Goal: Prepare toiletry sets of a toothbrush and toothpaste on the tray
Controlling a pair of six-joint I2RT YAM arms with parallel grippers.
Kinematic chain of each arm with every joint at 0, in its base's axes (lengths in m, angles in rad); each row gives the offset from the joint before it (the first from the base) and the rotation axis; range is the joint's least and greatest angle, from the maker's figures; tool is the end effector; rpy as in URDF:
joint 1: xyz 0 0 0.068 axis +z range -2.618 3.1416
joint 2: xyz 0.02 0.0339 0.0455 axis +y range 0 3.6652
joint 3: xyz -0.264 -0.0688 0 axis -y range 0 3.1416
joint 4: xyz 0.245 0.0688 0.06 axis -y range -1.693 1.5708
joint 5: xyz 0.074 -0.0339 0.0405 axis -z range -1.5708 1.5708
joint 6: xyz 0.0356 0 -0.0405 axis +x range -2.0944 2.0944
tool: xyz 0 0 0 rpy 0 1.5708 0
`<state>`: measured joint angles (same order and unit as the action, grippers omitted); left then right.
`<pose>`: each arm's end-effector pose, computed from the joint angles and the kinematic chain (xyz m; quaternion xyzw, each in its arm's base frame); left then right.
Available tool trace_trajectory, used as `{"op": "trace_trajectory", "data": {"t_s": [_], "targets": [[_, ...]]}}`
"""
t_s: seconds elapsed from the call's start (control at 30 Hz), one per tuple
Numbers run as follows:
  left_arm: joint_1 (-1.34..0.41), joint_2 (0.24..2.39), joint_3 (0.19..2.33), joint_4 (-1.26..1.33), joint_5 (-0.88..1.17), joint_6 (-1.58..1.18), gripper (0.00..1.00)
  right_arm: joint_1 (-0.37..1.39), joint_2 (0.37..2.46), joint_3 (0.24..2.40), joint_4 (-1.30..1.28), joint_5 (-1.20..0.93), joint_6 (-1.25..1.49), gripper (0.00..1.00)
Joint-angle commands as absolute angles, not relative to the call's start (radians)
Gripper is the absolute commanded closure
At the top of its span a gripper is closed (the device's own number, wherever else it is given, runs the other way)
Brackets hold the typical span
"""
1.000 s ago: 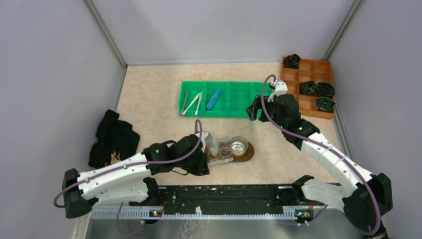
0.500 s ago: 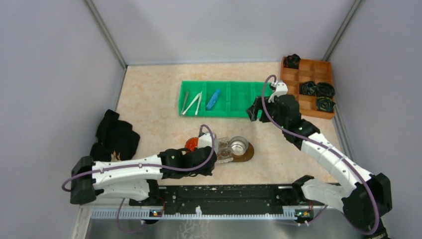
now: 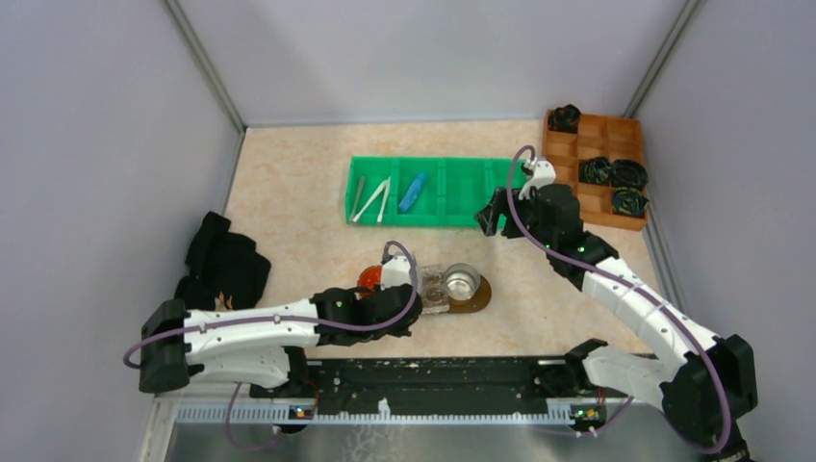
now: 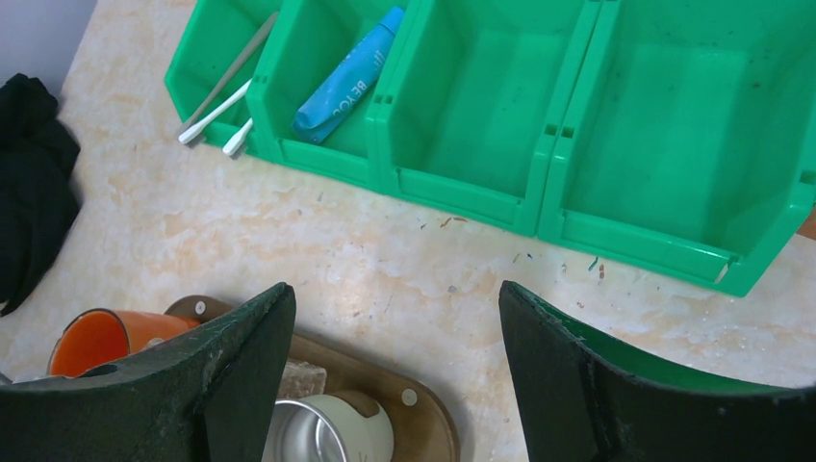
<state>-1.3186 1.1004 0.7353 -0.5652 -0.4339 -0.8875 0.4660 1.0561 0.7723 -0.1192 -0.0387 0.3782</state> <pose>0.0679 -0.2036 0.2322 0.1321 0.9200 -0.1823 0.3210 0.2163 0.1103 0.2893 -0.0473 0.8329 0.2405 0.4962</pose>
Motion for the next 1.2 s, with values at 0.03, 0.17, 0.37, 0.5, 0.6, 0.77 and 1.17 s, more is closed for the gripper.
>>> {"op": "trace_trajectory", "data": {"t_s": [0.03,0.17,0.37,0.5,0.6,0.77,1.17], "targets": [[-1.325,1.115,0.742,-0.579,-0.469,-0.914,0.85,0.452,1.038,0.772,-0.083,-0.064,0.388,0.23],[-1.325,1.116,0.741,-0.59,-0.478,-0.917,0.85,0.451,1.037,0.768,-0.081,-0.067,0.388,0.23],[-1.325,1.113,0.743,-0.604,-0.496,-0.92,0.84,0.449,1.038,0.764,-0.075,-0.08,0.388,0.23],[-1.325,1.116,0.748,-0.617,-0.509,-0.92,0.84,0.447,1.04,0.766,-0.074,-0.084,0.387,0.23],[-1.325,1.126,0.76,-0.641,-0.521,-0.936,0.84,0.448,1.042,0.77,-0.077,-0.086,0.386,0.23],[-1.325,1.147,0.782,-0.666,-0.534,-0.95,0.83,0.447,1.041,0.772,-0.079,-0.09,0.385,0.23],[-1.331,1.008,0.869,-0.688,-0.519,-0.905,0.78,0.445,1.087,0.844,-0.106,-0.127,0.362,0.23]]}}
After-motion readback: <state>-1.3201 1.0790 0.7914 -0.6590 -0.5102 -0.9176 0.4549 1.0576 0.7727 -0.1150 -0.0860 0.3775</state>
